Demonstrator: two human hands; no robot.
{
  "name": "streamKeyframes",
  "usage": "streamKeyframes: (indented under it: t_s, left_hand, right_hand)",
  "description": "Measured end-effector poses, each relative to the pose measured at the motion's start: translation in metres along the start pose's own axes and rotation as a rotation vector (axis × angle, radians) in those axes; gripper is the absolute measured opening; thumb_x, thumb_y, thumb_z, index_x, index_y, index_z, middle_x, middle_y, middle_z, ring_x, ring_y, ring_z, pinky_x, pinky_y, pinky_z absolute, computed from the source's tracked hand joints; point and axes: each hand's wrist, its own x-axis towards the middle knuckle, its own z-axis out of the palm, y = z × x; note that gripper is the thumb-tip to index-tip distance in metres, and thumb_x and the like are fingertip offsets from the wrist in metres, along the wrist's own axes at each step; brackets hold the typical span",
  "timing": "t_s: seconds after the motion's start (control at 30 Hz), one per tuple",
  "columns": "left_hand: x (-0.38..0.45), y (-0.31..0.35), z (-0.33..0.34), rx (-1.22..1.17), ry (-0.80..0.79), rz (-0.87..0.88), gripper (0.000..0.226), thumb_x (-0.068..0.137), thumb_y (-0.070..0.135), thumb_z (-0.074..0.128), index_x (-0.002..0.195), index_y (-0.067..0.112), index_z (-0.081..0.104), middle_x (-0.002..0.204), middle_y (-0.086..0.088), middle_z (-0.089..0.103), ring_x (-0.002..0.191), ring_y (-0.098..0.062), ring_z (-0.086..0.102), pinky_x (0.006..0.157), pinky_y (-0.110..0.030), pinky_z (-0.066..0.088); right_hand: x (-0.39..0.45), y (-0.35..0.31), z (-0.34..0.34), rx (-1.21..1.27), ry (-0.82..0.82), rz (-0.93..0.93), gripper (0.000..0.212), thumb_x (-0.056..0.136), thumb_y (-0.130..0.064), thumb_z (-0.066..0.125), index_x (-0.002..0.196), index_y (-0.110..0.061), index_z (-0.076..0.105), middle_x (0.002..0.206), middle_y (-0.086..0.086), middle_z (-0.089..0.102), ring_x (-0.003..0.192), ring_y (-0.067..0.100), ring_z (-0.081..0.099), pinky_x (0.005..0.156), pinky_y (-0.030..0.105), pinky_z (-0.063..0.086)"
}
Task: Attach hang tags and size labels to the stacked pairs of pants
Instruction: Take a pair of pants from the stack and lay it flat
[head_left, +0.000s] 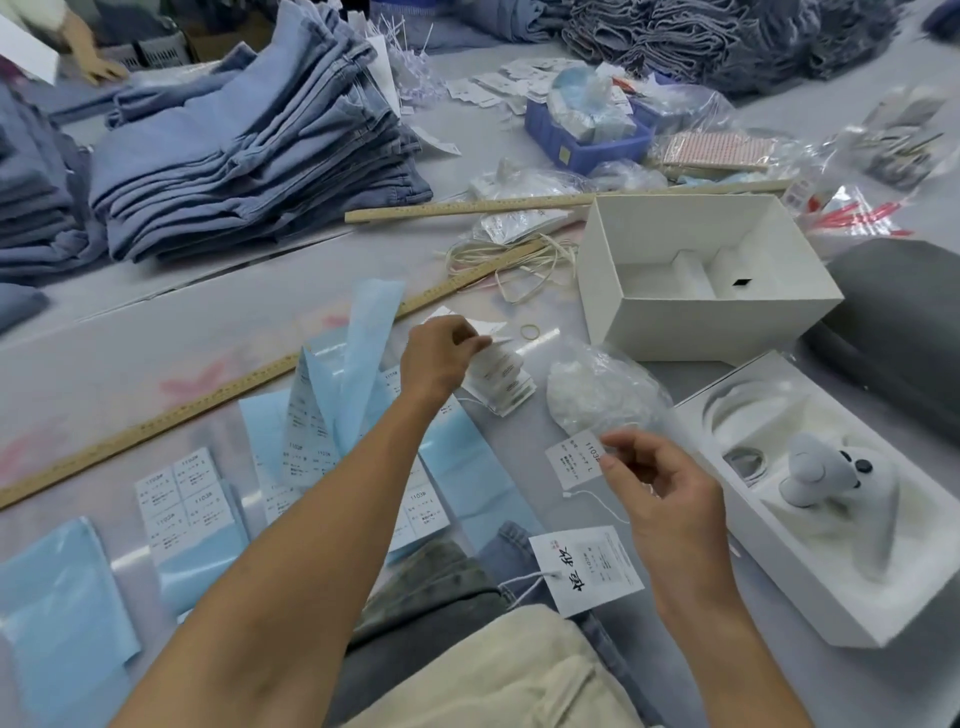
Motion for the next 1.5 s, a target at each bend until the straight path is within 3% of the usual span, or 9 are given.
streamKeyframes:
  t_s: [0.1,0.2,0.43,0.6,0.83,1.07,1.2,1.37,1.5]
  left_hand:
    - [0.006,0.0,-0.009,-0.405,-0.025,-0.213,0.016,0.084,0.021,0.084,0.084,0.006,0.077,0.074,0.002,0.073,0.072,-0.015,0.063,0.064,-0.033,0.054]
    - [0.013,-0.001,-0.022,-0.55,-0.038,-0.326,0.008,0.084,0.011,0.083,0.08,0.012,0.076,0.072,0.005,0.071,0.075,-0.014,0.062,0.058,-0.028,0.05]
    - [0.05,0.007,-0.075,-0.126,0.271,-0.242,0.011,0.095,0.012,0.069,0.101,0.012,0.078,0.108,-0.007,0.074,0.088,-0.018,0.066,0.079,-0.033,0.057]
    - [0.049,0.037,-0.122,0.022,0.378,-0.081,0.005,0.097,0.025,0.068,0.096,0.023,0.072,0.106,0.0,0.073,0.091,-0.017,0.065,0.071,-0.029,0.053]
    - [-0.074,0.029,-0.14,-0.11,0.461,0.08,0.009,0.099,0.026,0.067,0.103,0.025,0.075,0.079,0.001,0.073,0.058,-0.014,0.07,0.058,-0.043,0.06]
    - [-0.238,0.017,-0.166,-0.483,0.612,-0.034,0.016,0.094,0.016,0.07,0.106,0.023,0.078,0.078,0.003,0.078,0.062,-0.016,0.075,0.053,-0.022,0.059]
    - [-0.302,0.012,-0.171,-0.596,0.523,-0.118,0.019,0.088,0.016,0.071,0.095,0.031,0.08,0.097,0.005,0.079,0.085,-0.018,0.077,0.064,-0.031,0.064]
    - [-0.348,0.016,-0.165,-0.696,0.559,-0.217,0.011,0.074,0.024,0.082,0.085,0.024,0.08,0.088,-0.003,0.078,0.083,-0.025,0.076,0.072,-0.027,0.062]
    - [-0.364,0.03,-0.157,-0.806,0.597,-0.263,0.033,0.073,0.016,0.086,0.102,0.029,0.075,0.092,-0.005,0.077,0.087,-0.025,0.076,0.071,-0.03,0.06]
  right_hand:
    - [-0.001,0.0,0.001,0.008,-0.001,0.017,0.019,0.09,-0.005,0.073,0.094,-0.023,0.076,0.088,-0.002,0.073,0.08,0.004,0.066,0.072,0.013,0.052]
    - [-0.001,0.001,-0.001,0.012,0.005,0.027,0.02,0.09,-0.005,0.073,0.093,-0.024,0.076,0.087,-0.004,0.072,0.081,0.004,0.066,0.073,0.012,0.051]
    - [-0.004,0.0,0.001,-0.108,-0.008,-0.021,0.021,0.091,-0.008,0.073,0.094,-0.028,0.075,0.086,-0.01,0.071,0.079,0.003,0.066,0.071,0.012,0.052]
    - [-0.005,-0.006,0.004,-0.103,-0.01,-0.031,0.02,0.091,-0.008,0.073,0.095,-0.028,0.075,0.086,-0.008,0.072,0.08,0.006,0.067,0.071,0.012,0.052]
    - [-0.012,-0.035,0.004,-0.064,-0.004,-0.091,0.025,0.089,-0.005,0.073,0.093,-0.03,0.077,0.086,-0.009,0.075,0.078,0.003,0.067,0.073,0.011,0.052]
    - [-0.056,-0.083,-0.001,0.03,-0.116,-0.102,0.02,0.088,-0.003,0.072,0.093,-0.022,0.078,0.091,-0.004,0.077,0.083,0.007,0.071,0.071,0.01,0.052]
    - [-0.085,-0.098,-0.004,0.124,-0.196,-0.053,0.023,0.087,-0.004,0.072,0.09,-0.026,0.079,0.084,-0.002,0.076,0.076,0.006,0.07,0.065,0.011,0.053]
    - [-0.12,-0.104,0.0,0.354,-0.297,0.075,0.024,0.075,-0.019,0.073,0.098,-0.022,0.079,0.091,0.0,0.075,0.084,0.008,0.069,0.077,0.016,0.056]
    - [-0.143,-0.106,0.008,0.47,-0.433,0.198,0.022,0.073,-0.018,0.075,0.095,-0.018,0.08,0.096,0.008,0.076,0.085,0.013,0.071,0.076,0.021,0.058]
